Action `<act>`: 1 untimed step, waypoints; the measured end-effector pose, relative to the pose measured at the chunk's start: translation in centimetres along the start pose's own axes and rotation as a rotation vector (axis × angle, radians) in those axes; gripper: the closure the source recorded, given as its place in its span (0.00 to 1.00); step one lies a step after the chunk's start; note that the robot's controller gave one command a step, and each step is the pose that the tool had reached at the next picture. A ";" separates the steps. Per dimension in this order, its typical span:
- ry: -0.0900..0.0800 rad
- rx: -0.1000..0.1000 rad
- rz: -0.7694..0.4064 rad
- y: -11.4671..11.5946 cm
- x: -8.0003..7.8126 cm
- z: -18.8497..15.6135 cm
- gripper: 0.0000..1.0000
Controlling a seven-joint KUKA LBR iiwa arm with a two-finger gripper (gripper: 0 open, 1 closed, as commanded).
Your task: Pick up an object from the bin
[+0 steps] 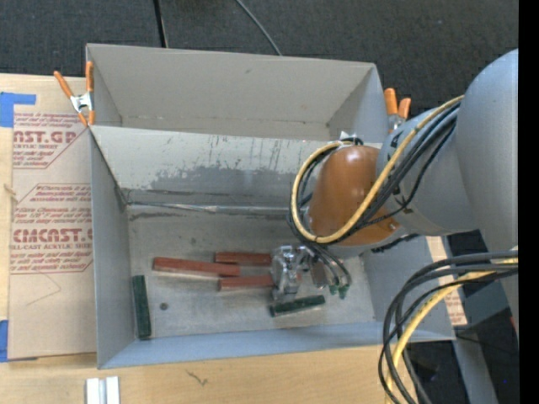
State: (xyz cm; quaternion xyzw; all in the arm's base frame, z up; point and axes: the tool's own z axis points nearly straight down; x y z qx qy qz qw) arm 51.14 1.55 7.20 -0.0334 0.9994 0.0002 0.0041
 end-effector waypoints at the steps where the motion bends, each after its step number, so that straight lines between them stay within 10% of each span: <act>1: 0.001 0.000 -0.001 0.0 0.1 0.2 0.00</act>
Offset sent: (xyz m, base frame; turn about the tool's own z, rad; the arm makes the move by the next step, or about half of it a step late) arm 0.0000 0.0000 0.0000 0.0000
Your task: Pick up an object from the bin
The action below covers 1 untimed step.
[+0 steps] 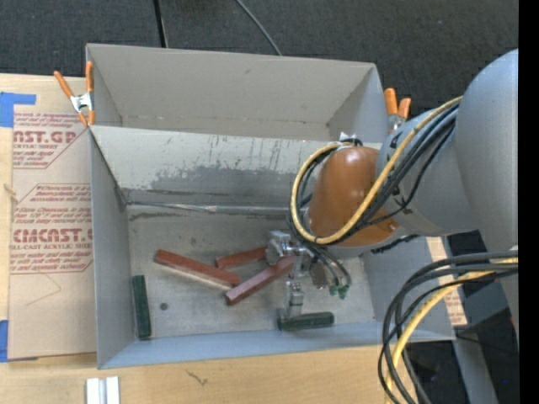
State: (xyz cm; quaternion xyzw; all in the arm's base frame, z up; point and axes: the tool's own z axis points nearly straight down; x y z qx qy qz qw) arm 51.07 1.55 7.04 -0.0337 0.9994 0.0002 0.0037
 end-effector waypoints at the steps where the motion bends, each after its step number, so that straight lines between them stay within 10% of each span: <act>1: 0.005 0.000 0.000 0.0 0.1 0.0 1.00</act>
Offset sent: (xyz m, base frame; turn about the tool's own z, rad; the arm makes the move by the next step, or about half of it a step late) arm 0.0000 0.0000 0.0000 0.0000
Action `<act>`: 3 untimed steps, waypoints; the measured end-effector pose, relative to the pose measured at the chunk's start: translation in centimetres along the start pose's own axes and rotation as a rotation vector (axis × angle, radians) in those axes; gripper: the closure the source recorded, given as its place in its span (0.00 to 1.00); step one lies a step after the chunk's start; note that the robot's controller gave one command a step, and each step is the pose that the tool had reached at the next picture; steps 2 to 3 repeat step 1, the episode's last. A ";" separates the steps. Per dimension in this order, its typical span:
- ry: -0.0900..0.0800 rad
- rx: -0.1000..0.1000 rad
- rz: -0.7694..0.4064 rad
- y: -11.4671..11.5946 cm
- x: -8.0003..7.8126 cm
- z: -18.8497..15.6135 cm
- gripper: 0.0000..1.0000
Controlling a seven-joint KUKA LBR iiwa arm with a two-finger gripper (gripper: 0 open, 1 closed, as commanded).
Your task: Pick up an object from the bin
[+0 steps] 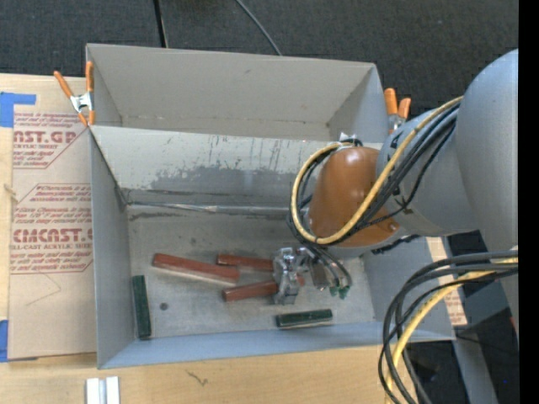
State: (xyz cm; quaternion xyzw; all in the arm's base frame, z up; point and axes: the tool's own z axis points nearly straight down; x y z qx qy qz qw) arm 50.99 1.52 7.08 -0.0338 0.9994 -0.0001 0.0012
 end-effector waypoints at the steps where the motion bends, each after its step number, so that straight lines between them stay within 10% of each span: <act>1: 0.000 0.000 0.000 0.0 0.0 0.0 1.00; 3: 0.000 0.000 0.000 0.0 0.0 0.0 1.00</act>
Offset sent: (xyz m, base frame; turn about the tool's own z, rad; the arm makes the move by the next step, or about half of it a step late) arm 0.0237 0.0009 0.2435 -0.1528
